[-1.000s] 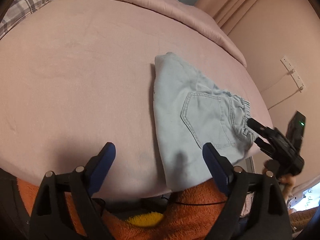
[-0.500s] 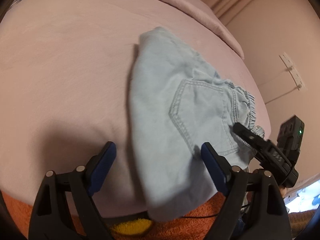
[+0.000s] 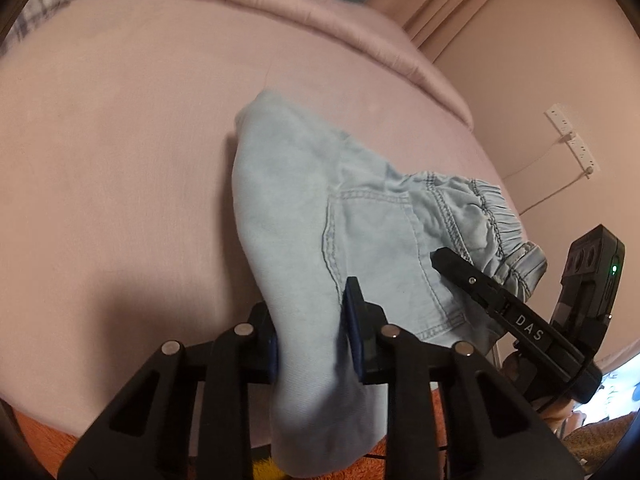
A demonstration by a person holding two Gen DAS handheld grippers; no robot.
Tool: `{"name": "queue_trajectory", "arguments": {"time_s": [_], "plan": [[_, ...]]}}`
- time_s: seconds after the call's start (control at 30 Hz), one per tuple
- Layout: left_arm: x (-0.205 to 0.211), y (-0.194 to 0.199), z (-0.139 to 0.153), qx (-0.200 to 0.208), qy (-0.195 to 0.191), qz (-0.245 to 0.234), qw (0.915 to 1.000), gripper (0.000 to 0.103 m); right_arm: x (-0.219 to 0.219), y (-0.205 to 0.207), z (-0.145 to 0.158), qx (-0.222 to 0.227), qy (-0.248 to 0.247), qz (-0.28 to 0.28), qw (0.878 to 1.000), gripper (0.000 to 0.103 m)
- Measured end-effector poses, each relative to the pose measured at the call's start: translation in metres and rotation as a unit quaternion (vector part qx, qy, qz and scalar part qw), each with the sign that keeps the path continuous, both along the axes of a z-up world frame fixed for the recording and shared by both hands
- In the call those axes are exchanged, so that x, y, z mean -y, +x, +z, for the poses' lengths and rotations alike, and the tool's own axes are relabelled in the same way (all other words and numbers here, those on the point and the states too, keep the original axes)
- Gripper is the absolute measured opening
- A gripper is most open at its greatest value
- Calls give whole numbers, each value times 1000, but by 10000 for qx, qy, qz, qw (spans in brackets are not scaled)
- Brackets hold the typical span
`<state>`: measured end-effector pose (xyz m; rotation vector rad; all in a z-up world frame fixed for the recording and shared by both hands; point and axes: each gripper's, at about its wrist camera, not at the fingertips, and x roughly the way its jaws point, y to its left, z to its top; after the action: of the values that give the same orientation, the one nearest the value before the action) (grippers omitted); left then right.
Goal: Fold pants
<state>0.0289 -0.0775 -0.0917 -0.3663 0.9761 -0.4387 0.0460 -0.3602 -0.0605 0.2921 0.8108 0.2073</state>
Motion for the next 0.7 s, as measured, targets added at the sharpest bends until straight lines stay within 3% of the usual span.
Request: {"name": "queue_trajectory", "arguments": {"time_s": [0.13,0.33,0.53,0.7], "plan": [[-7,15,24,308,-66,64,9995,26,1,6,27,295,100,175,9994,31],[-20,54,44,712,224,389,9965,26,-10,44,53,655,107,422,9969,31],[-22,96,23,352,726,510,9954,27,-31,87,44,413,44,571,9975,31],[-25,109,-7,-15,1106,516,9925,28,-50,102,20,-85,-385,485,9980,31]]}}
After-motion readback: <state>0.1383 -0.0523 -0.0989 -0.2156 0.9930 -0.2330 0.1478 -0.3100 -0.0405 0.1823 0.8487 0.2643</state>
